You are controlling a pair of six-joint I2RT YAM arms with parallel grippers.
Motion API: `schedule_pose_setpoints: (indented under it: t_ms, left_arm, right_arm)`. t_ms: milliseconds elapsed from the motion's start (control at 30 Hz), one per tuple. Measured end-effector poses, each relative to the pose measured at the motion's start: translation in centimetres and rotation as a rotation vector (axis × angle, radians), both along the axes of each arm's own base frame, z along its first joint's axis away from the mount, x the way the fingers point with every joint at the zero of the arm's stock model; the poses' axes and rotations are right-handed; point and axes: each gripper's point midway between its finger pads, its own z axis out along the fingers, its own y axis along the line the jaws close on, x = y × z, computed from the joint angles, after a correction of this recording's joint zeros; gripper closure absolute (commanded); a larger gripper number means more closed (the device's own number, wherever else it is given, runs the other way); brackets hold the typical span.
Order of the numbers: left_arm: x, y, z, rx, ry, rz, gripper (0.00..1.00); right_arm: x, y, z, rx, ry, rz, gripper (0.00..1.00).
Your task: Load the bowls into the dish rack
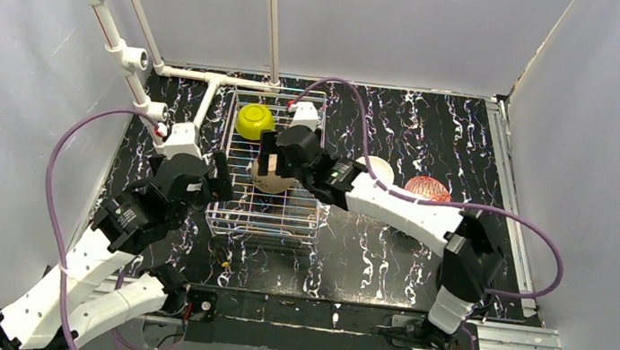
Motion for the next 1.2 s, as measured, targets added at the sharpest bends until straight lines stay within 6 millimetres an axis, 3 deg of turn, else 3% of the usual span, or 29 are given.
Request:
schedule_pose_setpoints:
  t_ms: [167,333,500,700,867,1033,1200]
  left_arm:
    - [-1.1,0.1,-2.1,-0.048,0.039,0.023,0.02]
    - [-1.8,-0.5,-4.5,-0.087,0.118,0.036,0.02]
    - [-2.2,-0.9,-6.4,-0.103,0.182,0.053,0.02]
    - [-2.5,-0.7,-8.3,-0.107,0.224,0.101,0.02]
    - [-3.0,-0.1,-9.7,-0.111,0.249,0.157,0.02]
    - [-3.0,0.5,-9.4,-0.132,0.223,0.201,0.02]
    - [-3.2,1.0,-8.7,-0.168,0.173,0.216,0.02]
  right_arm:
    - [-0.6,1.7,-3.3,-0.112,0.024,0.018,0.01]
    - [0.2,2.3,-7.0,-0.206,0.051,-0.007,0.01]
    - [1.1,2.7,-9.2,-0.261,0.053,-0.037,0.02]
    - [2.4,3.0,-9.5,-0.27,0.026,-0.091,0.14]
    - [3.4,1.8,-9.3,-0.297,-0.011,-0.172,0.16]
    - [4.9,0.0,-9.1,-0.328,-0.036,-0.24,0.21]
    - [7.7,-1.2,-9.2,-0.298,-0.058,-0.266,0.23]
